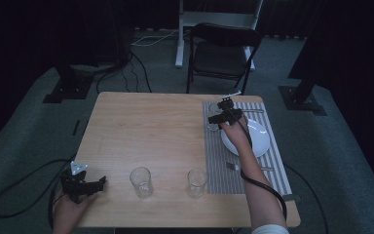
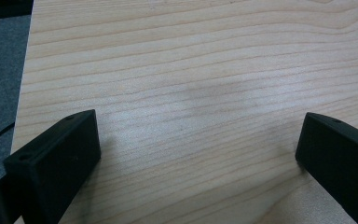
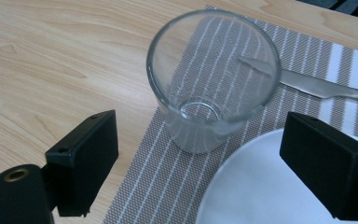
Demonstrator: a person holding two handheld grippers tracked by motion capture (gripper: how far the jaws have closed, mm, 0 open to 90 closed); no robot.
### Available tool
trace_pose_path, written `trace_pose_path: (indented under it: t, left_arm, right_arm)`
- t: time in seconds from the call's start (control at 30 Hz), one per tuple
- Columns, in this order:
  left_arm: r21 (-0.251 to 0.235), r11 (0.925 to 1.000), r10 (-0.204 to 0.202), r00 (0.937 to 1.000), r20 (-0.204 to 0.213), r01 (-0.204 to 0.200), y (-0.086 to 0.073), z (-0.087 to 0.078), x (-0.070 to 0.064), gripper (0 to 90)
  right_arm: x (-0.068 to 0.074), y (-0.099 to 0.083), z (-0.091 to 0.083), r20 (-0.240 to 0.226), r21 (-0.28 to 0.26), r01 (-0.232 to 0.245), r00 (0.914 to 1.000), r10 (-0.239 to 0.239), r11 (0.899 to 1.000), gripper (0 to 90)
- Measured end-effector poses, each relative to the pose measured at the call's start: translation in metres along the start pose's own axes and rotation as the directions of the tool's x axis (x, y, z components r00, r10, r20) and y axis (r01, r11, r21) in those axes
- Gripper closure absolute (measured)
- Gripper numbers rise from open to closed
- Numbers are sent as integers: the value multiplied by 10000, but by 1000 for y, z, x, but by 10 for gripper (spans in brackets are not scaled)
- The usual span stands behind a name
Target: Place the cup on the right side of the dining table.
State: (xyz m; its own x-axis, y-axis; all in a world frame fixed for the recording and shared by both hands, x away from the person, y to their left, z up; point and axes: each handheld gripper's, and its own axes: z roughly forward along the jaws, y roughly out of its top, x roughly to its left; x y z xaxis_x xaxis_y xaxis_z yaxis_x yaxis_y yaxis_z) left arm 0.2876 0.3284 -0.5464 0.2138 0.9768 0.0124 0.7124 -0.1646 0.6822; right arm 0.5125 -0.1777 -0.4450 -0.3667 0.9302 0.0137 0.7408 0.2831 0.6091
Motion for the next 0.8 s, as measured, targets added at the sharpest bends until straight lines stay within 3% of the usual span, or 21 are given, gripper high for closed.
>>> trace_pose_path:
  t: [0.37, 0.53, 0.8]
  left_arm:
    - [-9, 10000, 0, 10000, 1, 0, 0, 0, 0, 2]
    - [-9, 10000, 0, 10000, 2, 0, 0, 0, 0, 2]
    - [-8, 10000, 0, 10000, 0, 0, 0, 0, 0, 2]
  right_arm:
    - [0, -18, -7, -323, -264, -306, 9990, 297, 9992, 112]
    - [1, -39, -8, -404, -137, -412, 9984, 406, 9991, 112]
    - [-3, -63, -17, -579, -365, -572, 9968, 550, 9977, 113]
